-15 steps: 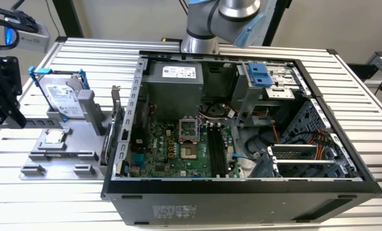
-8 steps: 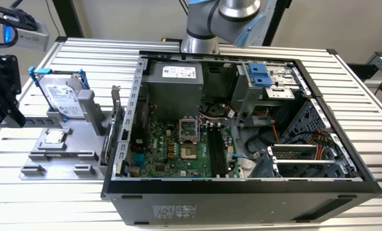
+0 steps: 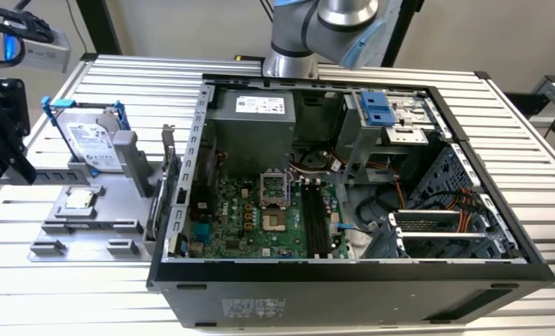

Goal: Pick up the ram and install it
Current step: 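Pick up the ram and move it above insertion slot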

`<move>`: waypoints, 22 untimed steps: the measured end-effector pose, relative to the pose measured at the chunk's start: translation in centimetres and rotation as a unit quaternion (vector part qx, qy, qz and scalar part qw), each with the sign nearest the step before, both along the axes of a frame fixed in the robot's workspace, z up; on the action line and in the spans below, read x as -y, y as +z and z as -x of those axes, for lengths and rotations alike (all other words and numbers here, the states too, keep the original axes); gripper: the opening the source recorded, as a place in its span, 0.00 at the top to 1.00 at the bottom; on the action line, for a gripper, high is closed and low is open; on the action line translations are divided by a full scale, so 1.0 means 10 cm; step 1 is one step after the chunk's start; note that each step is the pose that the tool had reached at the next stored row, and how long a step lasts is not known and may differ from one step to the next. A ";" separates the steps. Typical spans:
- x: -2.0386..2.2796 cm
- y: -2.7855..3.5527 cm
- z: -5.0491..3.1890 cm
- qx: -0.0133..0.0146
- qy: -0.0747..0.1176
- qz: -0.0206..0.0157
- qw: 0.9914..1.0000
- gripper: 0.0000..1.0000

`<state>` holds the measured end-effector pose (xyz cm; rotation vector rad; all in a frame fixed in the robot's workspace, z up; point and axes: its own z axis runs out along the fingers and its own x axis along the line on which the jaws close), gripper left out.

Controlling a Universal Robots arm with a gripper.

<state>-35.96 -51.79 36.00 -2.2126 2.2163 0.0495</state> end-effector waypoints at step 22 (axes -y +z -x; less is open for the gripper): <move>-0.010 0.087 0.000 0.000 0.000 0.000 1.000 1.00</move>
